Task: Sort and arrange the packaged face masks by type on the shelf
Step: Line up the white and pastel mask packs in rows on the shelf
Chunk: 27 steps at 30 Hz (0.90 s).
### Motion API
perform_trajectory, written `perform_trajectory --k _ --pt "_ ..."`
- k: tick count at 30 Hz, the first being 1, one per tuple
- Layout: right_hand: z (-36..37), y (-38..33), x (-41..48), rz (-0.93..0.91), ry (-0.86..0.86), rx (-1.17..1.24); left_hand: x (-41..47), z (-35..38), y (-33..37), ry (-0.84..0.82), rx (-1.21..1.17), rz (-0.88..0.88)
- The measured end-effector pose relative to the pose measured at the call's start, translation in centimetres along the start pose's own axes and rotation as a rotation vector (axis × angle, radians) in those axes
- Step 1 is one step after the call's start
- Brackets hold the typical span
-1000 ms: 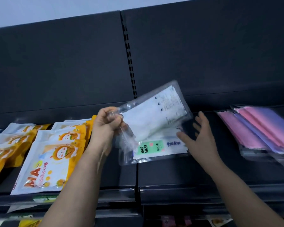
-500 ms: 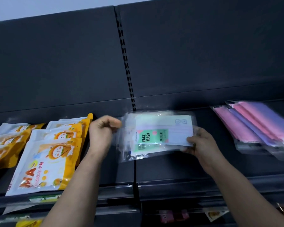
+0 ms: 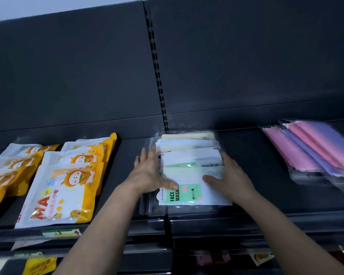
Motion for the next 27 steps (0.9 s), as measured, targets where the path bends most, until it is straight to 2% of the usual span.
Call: perform_trajectory --k 4,7,9,12,17,22,27 --pt "0.6 0.0 -0.1 0.032 -0.012 -0.143 -0.3 -0.6 -0.8 -0.027 0.060 -0.050" --pt "1.0 -0.5 -0.4 0.011 -0.026 -0.273 -0.7 -2.3 -0.3 0.083 0.124 -0.088" --pt "1.9 -1.8 -0.5 -0.097 -0.090 -0.340 -0.2 -3.3 1.4 0.149 0.181 0.001" --pt "3.3 -2.7 -0.5 -0.201 -0.190 -0.480 2.1 -2.2 4.4 0.059 0.325 0.171" --pt "4.3 -2.9 -0.5 -0.271 -0.264 -0.546 5.0 0.9 5.4 -0.138 0.414 0.176" --pt "4.3 -2.7 -0.4 -0.236 -0.276 -0.530 6.0 -1.4 6.9 -0.007 0.421 0.215" --pt "4.1 -2.5 -0.3 -0.163 -0.263 -0.541 7.8 -0.7 6.3 -0.117 0.482 0.122"
Point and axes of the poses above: each hand's wrist, its own x-axis towards the middle knuckle, its own z-axis out of the palm, y = z × x, the point moved 9 cm from there along x, towards the middle knuckle, and after that the axes turned 13 degrees about -y, right-handed, at the moved point
